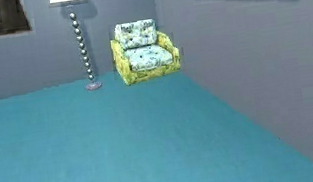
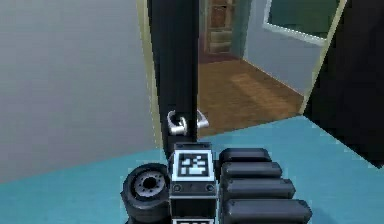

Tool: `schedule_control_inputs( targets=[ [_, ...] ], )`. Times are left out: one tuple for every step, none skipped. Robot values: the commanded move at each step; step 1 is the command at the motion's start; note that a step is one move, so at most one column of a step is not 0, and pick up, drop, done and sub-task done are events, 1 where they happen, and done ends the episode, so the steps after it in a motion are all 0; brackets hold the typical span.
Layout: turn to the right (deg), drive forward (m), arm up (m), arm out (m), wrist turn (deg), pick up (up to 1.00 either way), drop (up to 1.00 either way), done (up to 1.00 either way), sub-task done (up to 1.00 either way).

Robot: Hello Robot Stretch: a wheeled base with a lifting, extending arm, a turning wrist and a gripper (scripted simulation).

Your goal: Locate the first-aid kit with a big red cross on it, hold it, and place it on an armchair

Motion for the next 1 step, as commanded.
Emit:
schedule_control_inputs(
  targets=[
    [0.0, 1.0, 0.0, 0.0, 0.0, 0.0, 0.0, 0.0, 0.0]
  ],
)
